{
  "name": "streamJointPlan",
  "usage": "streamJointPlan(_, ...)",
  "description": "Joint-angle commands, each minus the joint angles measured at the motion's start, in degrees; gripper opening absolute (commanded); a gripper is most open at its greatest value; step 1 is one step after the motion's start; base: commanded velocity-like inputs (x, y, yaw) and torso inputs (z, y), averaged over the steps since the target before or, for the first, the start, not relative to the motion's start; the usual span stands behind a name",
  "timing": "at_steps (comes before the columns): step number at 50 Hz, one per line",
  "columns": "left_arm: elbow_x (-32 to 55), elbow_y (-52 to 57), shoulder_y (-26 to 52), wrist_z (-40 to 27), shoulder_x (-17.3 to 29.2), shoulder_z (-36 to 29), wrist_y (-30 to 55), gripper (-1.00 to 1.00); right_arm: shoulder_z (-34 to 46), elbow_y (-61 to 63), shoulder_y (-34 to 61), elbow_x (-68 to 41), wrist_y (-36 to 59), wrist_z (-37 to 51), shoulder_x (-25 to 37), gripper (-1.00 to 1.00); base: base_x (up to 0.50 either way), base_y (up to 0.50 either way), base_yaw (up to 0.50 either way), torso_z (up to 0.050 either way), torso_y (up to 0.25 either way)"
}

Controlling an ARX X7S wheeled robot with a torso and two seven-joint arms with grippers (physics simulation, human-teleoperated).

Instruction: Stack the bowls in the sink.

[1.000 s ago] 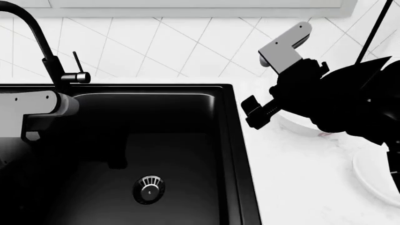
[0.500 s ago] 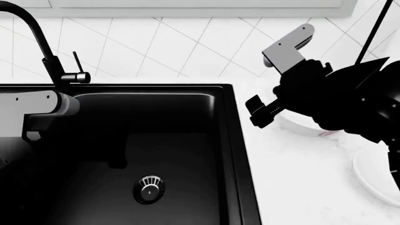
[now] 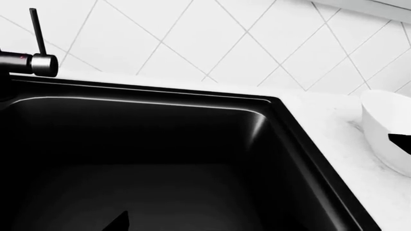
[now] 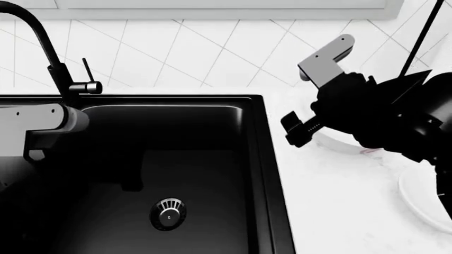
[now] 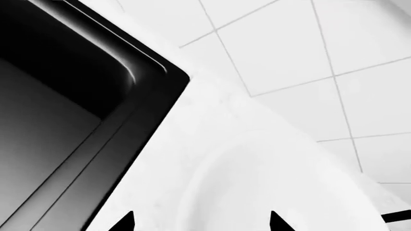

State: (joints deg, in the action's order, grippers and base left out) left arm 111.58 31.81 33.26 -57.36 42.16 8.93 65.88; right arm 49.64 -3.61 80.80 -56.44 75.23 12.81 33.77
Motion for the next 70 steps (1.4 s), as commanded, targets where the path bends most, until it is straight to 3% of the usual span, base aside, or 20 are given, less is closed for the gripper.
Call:
streamJointPlan(1,-0.2,0.2,-0.5,0.3,0.2,0.1,-0.4,1.0,1.5,-1.3,-0.3,0.8,-0.6,-0.9,0.0,1.0,0.0,0.0,0.0,0.0,0.0)
streamJointPlan(70,-1.4,0.7,-2.6,2.2,1.3,0.7,-2.6,1.0,8.7,-6.8,-2.5,4.6,-3.4,-3.9,0.5,1.0,0.0,0.0,0.0,0.0,0.0)
